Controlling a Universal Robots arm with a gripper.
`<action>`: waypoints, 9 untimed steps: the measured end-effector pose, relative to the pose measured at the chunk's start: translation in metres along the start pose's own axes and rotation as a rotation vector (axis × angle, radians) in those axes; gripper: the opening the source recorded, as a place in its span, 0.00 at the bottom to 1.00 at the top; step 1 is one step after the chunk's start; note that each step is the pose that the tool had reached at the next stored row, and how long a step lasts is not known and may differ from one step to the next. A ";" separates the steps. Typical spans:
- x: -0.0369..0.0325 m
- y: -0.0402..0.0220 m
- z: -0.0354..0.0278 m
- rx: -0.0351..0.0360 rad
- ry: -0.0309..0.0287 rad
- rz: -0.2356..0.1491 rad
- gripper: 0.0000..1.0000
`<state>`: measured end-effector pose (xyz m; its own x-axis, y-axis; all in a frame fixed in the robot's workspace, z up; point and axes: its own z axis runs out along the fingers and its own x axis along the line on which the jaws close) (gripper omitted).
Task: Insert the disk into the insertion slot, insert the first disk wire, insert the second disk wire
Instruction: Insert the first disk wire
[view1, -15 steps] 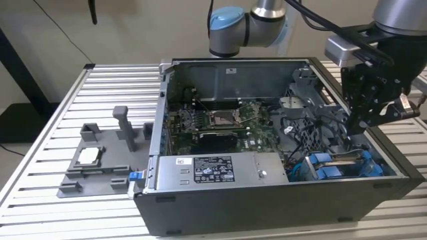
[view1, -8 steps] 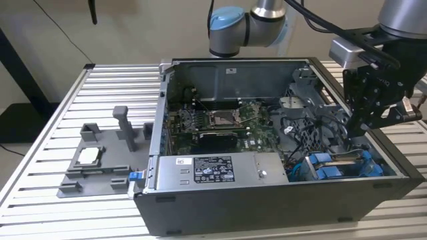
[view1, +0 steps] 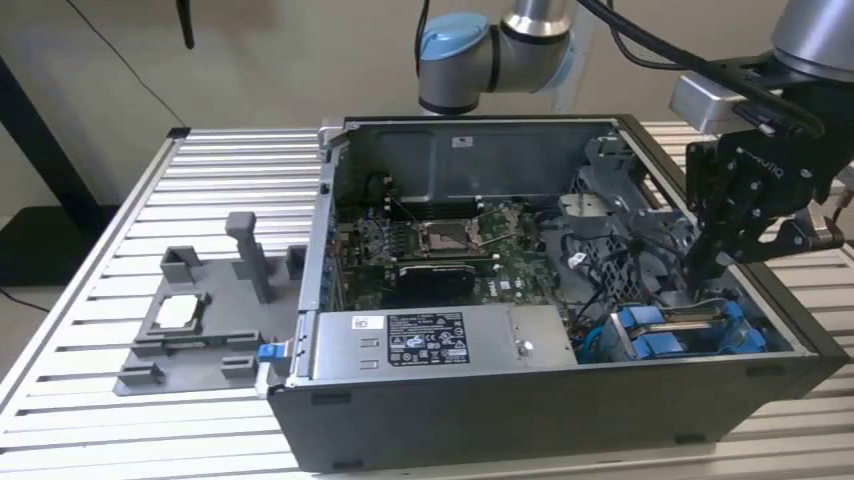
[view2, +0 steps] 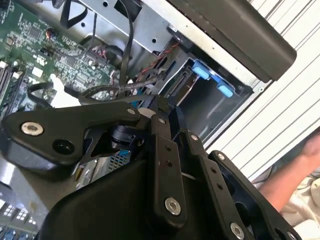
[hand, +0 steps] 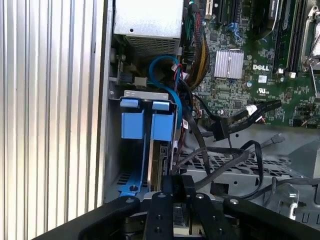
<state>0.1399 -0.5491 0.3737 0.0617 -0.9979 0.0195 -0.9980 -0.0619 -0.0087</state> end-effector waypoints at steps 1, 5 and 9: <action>0.0006 -0.0008 0.0000 -0.0110 -0.0007 0.000 0.20; 0.0015 -0.0074 0.0001 -0.0250 -0.0015 0.001 0.20; 0.0024 -0.0159 0.0006 -0.0357 -0.0021 0.001 0.20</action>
<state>0.1559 -0.5505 0.3732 0.0603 -0.9980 0.0174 -0.9978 -0.0599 0.0270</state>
